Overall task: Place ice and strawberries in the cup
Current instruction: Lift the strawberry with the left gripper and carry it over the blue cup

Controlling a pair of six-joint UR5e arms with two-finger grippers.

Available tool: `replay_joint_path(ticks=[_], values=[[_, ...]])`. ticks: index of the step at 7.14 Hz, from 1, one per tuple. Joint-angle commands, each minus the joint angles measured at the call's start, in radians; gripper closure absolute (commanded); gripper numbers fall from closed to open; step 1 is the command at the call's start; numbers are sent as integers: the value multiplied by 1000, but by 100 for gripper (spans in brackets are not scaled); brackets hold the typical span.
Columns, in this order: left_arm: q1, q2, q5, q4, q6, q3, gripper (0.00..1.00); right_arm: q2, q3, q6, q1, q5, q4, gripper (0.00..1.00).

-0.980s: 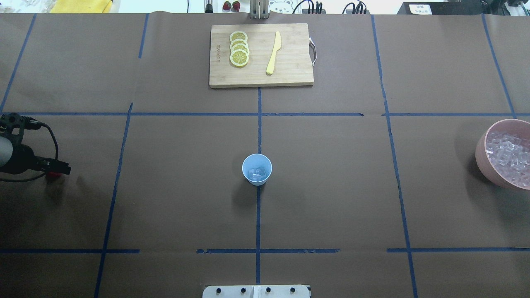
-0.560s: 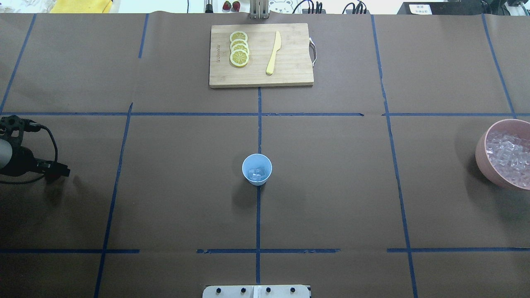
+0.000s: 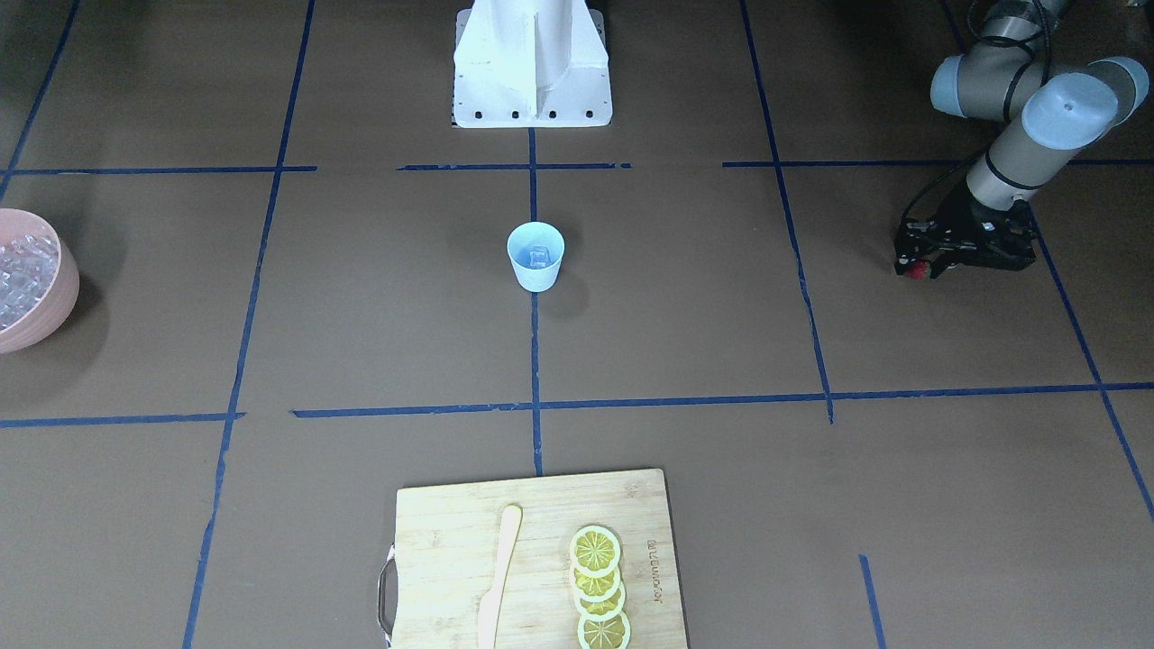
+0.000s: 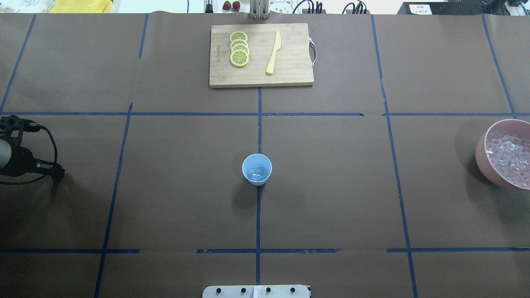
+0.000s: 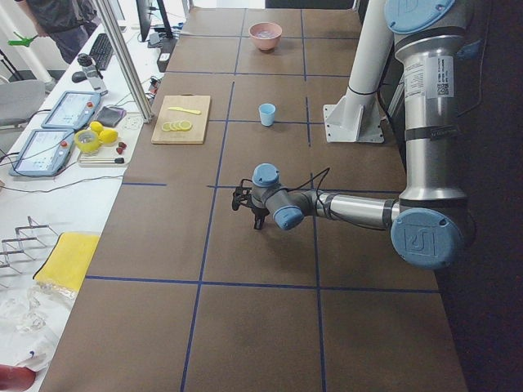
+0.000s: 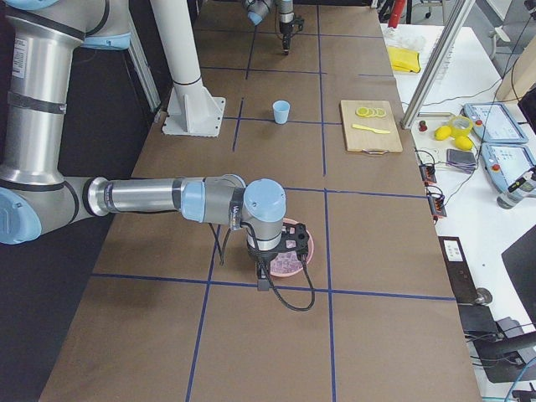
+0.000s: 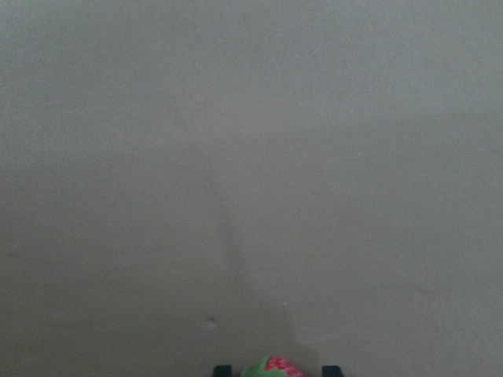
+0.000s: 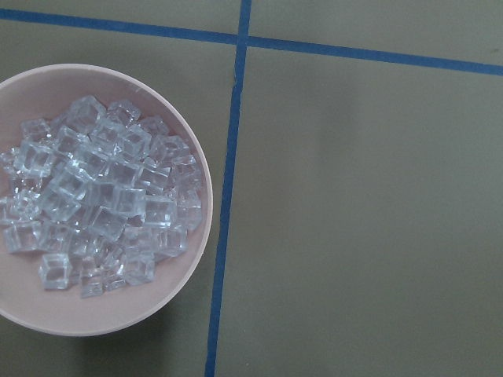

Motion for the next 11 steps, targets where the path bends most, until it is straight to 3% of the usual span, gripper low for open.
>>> replay_joint_path(ticks=[1,2,5,9,11], values=[[-3,2,-8,10,3,-38,100,0,1,0,0,0,0,1],[-8,1,-10,56,3,-76,100,0,1,0,0,2,0,1],[-6,-7,-24,365,8,-333,100,0,1,0,0,2,0,1],[-4,-60,-41,701,8,-582,100,-3,3,0,0,2,0,1],[-3,-147,-36,818,8,-621,100,-3,3,-1,0,2,0,1]])
